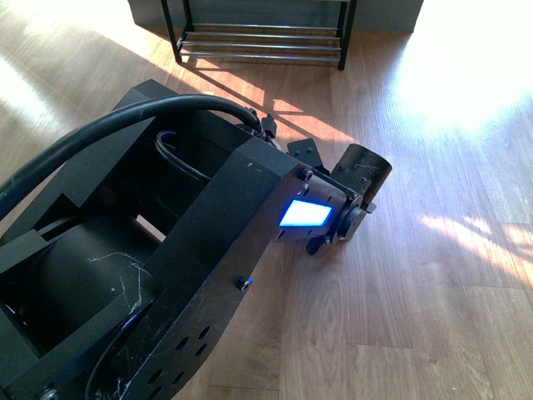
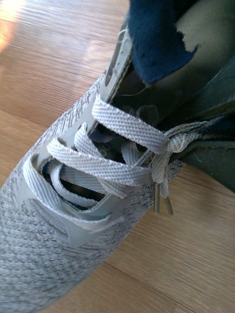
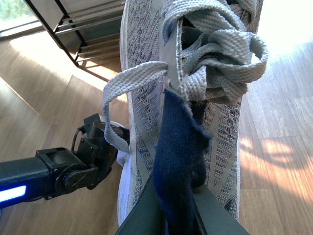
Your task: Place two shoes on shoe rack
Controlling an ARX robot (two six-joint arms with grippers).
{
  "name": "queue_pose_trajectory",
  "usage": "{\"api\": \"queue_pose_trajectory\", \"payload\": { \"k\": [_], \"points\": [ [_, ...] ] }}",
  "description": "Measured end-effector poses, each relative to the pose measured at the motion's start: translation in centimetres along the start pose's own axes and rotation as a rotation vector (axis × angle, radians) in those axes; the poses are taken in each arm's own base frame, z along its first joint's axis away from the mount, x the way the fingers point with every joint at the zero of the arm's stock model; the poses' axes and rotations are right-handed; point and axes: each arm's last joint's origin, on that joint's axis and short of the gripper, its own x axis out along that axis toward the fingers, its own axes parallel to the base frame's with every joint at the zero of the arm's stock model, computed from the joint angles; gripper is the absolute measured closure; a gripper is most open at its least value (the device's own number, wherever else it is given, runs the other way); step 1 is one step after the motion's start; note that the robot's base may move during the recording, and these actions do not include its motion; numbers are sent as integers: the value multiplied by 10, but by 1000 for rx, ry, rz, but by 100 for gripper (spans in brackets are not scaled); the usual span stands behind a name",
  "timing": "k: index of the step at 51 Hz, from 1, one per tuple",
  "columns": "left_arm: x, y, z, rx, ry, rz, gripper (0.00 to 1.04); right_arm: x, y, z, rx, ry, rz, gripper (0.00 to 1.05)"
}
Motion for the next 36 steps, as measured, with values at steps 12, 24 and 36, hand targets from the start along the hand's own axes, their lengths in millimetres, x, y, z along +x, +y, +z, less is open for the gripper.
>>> {"api": "queue_pose_trajectory", "payload": {
  "k": [12,24,36],
  "points": [
    [-6,-5,-3,111,143,3,103,0,0,0,0,0,0,103],
    [-4,-6,-7,181,148,-116,103,0,0,0,0,0,0,103],
    [-1,-1,-14,200,75,-189,103,0,0,0,0,0,0,103]
  ]
}}
